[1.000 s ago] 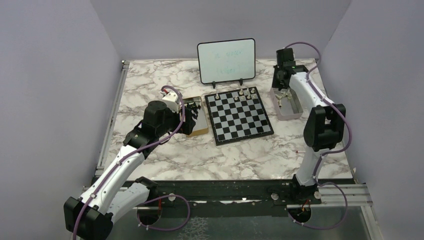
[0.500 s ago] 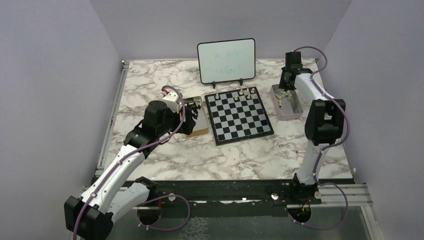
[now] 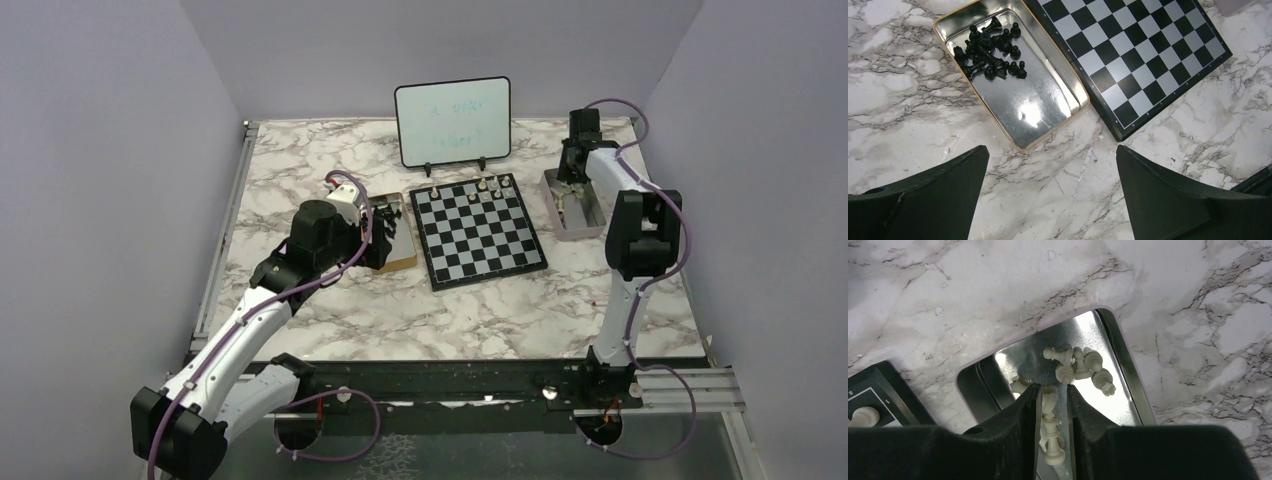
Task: Set up the chess pieces on the board
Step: Pick up the chess piece from the storage box.
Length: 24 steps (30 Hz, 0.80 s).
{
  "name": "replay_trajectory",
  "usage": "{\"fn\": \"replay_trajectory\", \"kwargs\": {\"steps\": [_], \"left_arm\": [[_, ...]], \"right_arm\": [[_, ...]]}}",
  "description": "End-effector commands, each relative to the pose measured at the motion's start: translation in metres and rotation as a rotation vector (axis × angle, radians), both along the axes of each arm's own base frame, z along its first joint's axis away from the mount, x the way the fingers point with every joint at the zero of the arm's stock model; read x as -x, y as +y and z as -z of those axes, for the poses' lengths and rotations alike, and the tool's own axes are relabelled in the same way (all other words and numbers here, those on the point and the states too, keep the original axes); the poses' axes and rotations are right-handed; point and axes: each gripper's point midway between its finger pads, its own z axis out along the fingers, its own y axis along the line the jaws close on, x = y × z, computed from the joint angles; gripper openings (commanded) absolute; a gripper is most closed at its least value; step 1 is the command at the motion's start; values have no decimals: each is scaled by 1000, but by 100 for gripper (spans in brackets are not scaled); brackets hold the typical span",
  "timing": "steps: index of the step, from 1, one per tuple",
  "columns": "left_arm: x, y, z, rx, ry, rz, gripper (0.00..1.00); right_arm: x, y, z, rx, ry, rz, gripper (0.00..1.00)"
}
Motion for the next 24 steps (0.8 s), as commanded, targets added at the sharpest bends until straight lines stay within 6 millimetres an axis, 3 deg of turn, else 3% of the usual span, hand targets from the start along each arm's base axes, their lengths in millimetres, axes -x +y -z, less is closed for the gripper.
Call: {"fn": "replay_trajectory", "kwargs": {"steps": [1,24], "left_arm": [[-4,1,-1,-14,-15,-3,99],[-5,2,0,-18,-15,-10,99]], "right_arm": [[-18,-2,2,-1,-34,-12,30],[-12,-11,22,54,19,-9,35]]}}
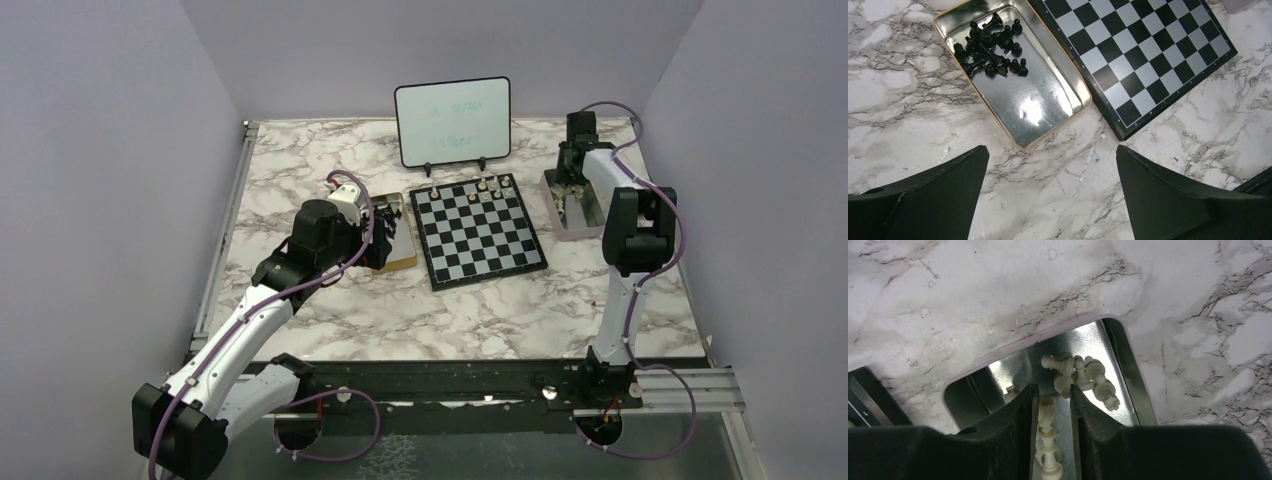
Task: Set up the chess pieces on the board
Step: Pick up the chess piece from the storage box.
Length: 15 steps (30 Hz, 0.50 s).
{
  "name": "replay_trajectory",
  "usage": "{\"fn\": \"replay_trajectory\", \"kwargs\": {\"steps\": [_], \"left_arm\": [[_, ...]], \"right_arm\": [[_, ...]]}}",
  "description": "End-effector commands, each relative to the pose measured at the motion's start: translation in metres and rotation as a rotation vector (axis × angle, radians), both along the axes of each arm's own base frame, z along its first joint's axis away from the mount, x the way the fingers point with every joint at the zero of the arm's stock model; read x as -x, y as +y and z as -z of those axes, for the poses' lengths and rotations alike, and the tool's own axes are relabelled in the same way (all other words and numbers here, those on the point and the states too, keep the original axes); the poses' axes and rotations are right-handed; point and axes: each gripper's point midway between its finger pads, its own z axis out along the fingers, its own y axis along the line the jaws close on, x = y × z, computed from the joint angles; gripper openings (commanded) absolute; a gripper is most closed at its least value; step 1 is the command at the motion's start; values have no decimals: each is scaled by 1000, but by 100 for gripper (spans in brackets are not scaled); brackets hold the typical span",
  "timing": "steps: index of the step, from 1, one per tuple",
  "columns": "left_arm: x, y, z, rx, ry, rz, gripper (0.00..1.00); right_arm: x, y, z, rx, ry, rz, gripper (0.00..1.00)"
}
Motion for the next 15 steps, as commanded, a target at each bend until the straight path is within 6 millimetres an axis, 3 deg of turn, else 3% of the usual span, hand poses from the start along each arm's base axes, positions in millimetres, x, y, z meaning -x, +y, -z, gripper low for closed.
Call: {"fn": "replay_trajectory", "kwargs": {"steps": [1,15], "left_arm": [[-3,1,-5,-9,-29,-7,99],[-4,2,-4,-11,-28,-9,99]], "right_arm": [[-5,-9,6,37,-3,9,35],[3,-8,20,25,23,7,29]]}}
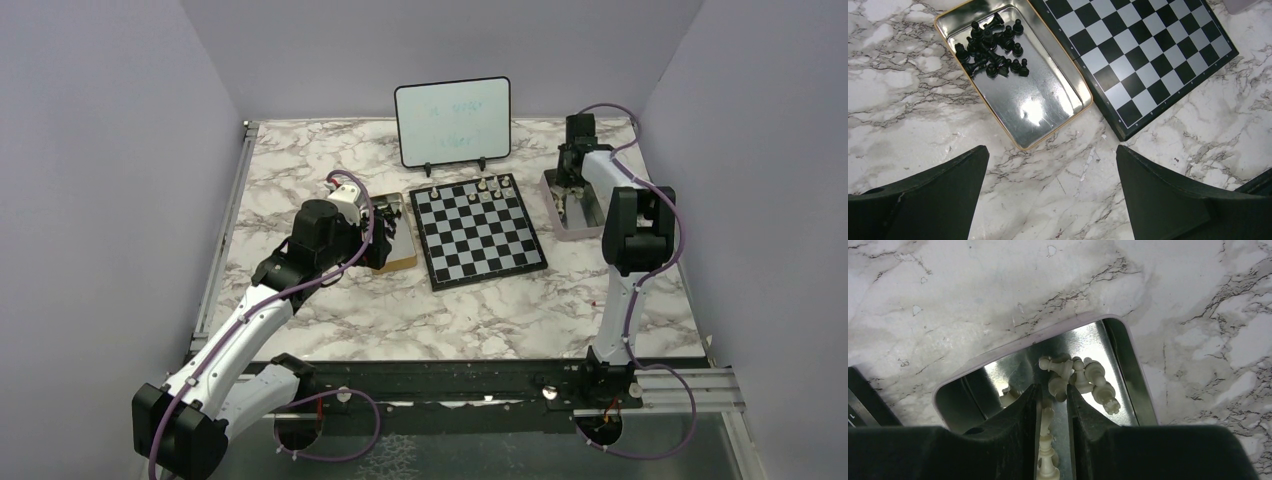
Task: Set up the chess pieces on the board
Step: Pick up the chess piece from the storage box.
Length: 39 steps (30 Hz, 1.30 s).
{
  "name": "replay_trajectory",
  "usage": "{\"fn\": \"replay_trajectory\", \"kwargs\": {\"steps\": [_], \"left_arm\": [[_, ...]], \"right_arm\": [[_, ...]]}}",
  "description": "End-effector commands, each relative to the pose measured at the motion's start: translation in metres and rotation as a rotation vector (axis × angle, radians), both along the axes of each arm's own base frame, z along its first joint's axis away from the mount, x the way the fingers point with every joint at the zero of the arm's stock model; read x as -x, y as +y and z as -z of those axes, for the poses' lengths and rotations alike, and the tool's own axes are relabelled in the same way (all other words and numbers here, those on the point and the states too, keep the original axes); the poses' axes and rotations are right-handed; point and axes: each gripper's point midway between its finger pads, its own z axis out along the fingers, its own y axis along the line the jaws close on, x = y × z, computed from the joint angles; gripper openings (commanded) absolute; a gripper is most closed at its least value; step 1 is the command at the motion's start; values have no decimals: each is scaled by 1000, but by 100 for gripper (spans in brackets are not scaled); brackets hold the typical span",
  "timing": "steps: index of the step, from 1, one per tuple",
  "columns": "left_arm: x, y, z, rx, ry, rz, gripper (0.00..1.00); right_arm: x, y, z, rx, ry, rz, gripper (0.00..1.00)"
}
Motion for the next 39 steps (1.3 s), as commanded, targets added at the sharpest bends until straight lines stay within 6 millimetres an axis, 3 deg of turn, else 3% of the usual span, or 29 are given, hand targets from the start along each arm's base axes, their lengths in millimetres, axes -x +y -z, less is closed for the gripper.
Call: {"fn": "replay_trajectory", "kwargs": {"steps": [1,9,18,34,39], "left_arm": [[-3,1,-4,-10,-27,-5,99],[-3,1,-4,-9,-26,-4,99],[-3,0,-4,-5,-24,0,99],[-1,0,-7,0,-34,4,99],[-1,0,-8,3,-38,3,99]], "right_arm": [[3,-6,15,13,18,15,28],[4,-6,13,14,16,12,22],[8,-9,-6,27,5,23,15],[17,3,-60,-45,-36,20,10],[21,22,-83,-86,-68,-13,10]]}}
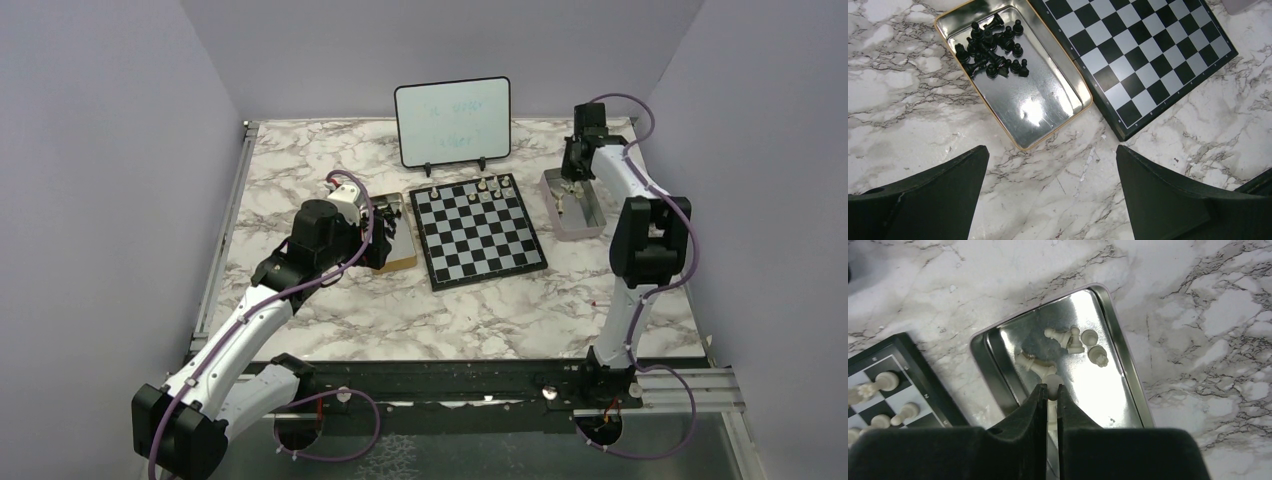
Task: Set up the chess pieces on the board
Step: Pick up the chess piece from the storage box, then place the chess piece on the chessboard.
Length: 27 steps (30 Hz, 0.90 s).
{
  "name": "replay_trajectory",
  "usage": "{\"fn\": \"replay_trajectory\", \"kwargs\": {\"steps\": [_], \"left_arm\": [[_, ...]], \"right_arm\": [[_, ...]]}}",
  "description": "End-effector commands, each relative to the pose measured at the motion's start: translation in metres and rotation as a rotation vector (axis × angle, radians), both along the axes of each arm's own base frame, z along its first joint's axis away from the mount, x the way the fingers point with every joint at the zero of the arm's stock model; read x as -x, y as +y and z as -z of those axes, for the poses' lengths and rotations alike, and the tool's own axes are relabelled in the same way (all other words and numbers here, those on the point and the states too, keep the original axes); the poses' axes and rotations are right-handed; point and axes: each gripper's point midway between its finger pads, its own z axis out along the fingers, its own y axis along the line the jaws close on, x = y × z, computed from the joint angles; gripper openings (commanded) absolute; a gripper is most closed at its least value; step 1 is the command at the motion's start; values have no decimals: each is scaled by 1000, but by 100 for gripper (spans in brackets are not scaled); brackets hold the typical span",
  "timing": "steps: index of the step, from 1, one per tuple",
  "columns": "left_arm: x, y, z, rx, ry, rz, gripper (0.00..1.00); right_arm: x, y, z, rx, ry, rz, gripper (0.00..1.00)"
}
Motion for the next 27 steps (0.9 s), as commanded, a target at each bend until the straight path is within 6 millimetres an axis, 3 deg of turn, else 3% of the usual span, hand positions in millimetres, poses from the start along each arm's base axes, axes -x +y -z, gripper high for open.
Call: {"fn": "replay_trajectory", "kwargs": {"steps": [1,14,27], "left_arm": [[-1,0,-8,4,-37,3,99],[1,-1,-10,11,-40,13,99],[0,0,-11,8,-47,6,99]], "right_arm": [[4,21,-45,-61,-69,-28,10],[21,95,-59,-172,-91,-167,10],[32,208,-38,-197,-47,-348,10]]}}
